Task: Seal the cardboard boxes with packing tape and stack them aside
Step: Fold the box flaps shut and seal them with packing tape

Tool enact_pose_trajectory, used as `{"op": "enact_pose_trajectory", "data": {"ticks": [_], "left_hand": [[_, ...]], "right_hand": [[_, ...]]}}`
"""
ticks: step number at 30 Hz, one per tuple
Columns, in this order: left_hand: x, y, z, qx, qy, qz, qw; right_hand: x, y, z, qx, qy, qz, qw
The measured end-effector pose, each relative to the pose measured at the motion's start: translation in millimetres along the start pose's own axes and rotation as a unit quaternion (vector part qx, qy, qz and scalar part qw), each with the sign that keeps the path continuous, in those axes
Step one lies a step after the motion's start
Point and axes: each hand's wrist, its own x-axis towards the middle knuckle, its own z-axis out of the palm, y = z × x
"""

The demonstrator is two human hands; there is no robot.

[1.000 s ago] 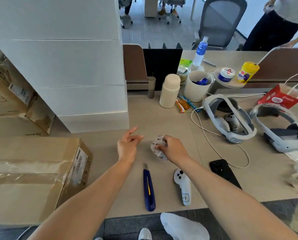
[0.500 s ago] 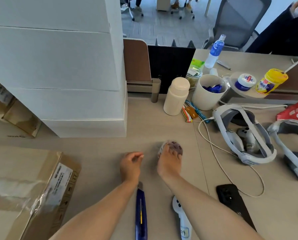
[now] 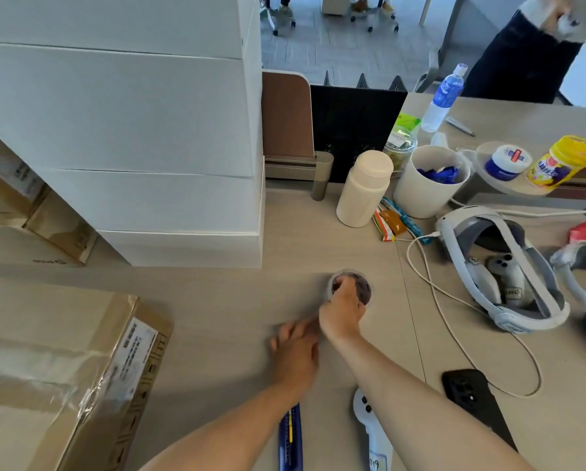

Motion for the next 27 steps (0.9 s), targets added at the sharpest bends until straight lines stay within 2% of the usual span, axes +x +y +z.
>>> {"op": "enact_pose_trajectory", "data": {"ticks": [3,7,9,11,15,21,24,27], "left_hand": [[-8.4,7.5,3.8,0.024,-0.079,0.018,0.996],[-15.3,17.2,11.4,0.068,-0.16,0.005,0.985],[-18.0,21.4,16.4,0.054,-0.155,-0.007,0.986],[-22.0,22.7,18.2,-0.007,-0.125,-0.019,0.992],[-34.9,13.4,9.3,-0.07,-0.102,-0.041,0.991],[-55.4,-6.8,-13.1,-0.062,-0.157,-0.044,0.985],[-66.9,-6.0,-45.6,-0.068,-0.18,-0.054,0.98],[-78.3,-6.9,-95.5,-0.137,-0.201,-0.061,0.968]], "right_hand": [[0.9,0.1,-3.2,-0.009,-0.028,0.005,1.0],[-2.6,-2.7,-2.9,-0.079,-0.081,0.016,0.993],[-4.3,-2.9,-2.3,-0.124,-0.086,0.006,0.989],[-2.3,-2.9,-2.9,-0.161,-0.09,-0.005,0.983],[3.8,-3.6,-2.3,-0.195,-0.1,-0.004,0.976],[7.7,-2.7,-10.2,-0.131,-0.106,0.008,0.986],[2.3,-9.6,-16.7,-0.094,-0.036,-0.001,0.995],[-25.1,-31.9,-31.8,-0.039,0.003,-0.01,0.999]]}}
